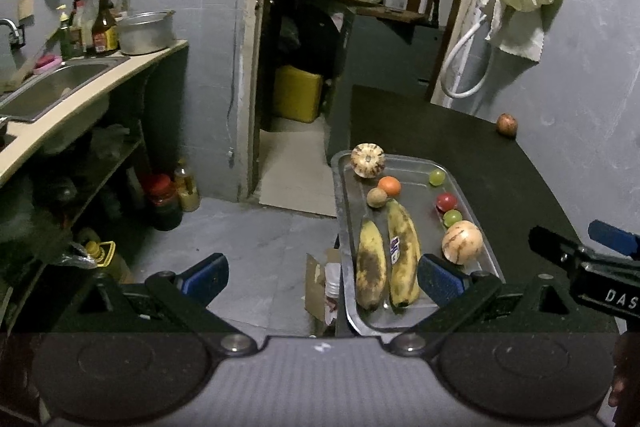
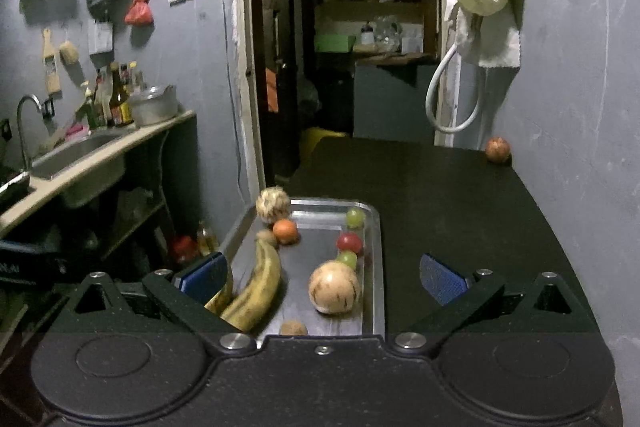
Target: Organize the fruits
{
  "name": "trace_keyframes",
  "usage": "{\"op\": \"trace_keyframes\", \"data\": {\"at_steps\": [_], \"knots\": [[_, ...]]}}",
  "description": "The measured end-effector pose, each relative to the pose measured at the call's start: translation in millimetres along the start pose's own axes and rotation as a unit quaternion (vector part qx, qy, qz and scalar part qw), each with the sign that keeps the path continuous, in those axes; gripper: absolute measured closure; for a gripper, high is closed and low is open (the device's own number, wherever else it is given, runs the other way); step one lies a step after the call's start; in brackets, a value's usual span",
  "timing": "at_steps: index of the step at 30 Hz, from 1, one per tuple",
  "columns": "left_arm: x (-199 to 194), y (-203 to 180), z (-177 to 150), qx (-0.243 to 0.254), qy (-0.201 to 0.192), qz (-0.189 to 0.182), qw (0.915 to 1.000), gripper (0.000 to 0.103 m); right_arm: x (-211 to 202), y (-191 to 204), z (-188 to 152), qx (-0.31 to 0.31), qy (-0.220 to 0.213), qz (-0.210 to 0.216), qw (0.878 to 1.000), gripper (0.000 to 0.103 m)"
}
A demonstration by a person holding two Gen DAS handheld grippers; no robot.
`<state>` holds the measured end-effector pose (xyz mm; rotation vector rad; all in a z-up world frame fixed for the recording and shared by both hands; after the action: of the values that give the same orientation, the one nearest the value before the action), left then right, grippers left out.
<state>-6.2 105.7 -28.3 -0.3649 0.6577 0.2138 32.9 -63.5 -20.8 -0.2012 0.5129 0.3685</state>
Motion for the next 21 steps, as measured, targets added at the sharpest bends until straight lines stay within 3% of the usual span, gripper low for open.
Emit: {"op": "trace_keyframes", "data": {"at_steps": [21], "knots": [[-23.0,-11.2,-44.7,0.0,0.012,0.009,0.9999,0.001,-26.6,-26.9,-42.7,-0.007,0.044,0.013,0.999,0.001]]}}
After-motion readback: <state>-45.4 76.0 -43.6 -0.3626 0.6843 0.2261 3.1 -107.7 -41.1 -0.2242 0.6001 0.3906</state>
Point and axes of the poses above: each gripper's, at about its wrist camera, not at the fingertips, and x roughly the way its jaws point, y to its left, z to its top, the point moved 6 cm from there along x, roughly the way its jaws point, and after that the axes turned 9 degrees about -z, right-handed, at the moved point
